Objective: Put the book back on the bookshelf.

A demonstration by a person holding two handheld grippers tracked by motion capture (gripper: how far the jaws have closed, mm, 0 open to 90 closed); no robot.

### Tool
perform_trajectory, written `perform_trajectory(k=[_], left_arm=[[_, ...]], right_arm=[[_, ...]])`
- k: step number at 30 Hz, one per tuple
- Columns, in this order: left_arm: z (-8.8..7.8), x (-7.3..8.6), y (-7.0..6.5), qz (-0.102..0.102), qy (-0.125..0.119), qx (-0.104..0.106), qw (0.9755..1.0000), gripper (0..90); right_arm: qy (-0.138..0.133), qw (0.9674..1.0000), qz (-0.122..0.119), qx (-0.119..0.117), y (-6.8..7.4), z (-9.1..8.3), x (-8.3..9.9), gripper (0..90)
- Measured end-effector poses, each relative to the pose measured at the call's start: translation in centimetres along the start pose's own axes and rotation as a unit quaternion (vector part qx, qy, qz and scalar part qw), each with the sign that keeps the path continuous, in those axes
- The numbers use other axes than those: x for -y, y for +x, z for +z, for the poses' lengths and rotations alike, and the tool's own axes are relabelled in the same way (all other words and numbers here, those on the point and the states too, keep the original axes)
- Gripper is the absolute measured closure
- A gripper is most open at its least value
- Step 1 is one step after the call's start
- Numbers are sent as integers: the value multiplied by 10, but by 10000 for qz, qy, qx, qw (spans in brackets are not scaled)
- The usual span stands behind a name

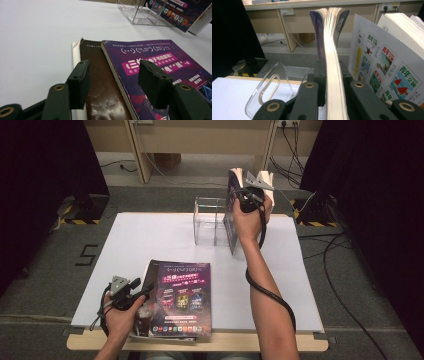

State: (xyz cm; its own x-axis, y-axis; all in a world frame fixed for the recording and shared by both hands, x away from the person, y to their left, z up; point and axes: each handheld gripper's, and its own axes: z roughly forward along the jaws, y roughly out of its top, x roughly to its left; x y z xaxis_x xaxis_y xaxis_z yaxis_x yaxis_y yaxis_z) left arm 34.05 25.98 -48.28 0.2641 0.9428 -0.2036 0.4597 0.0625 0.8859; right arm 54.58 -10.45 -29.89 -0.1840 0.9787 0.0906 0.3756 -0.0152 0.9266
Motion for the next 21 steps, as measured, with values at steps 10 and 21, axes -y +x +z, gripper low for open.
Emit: perform_trajectory(k=[10, 21], left_arm=[[0, 0, 0, 3, 6, -2, 10000, 422], [0, 0, 0, 10, 13, 3, 10000, 422]], right_arm=[[10, 10000, -5, 94, -1, 10, 4, 832], [-71, 9998, -59, 191, -2, 15, 5, 828]])
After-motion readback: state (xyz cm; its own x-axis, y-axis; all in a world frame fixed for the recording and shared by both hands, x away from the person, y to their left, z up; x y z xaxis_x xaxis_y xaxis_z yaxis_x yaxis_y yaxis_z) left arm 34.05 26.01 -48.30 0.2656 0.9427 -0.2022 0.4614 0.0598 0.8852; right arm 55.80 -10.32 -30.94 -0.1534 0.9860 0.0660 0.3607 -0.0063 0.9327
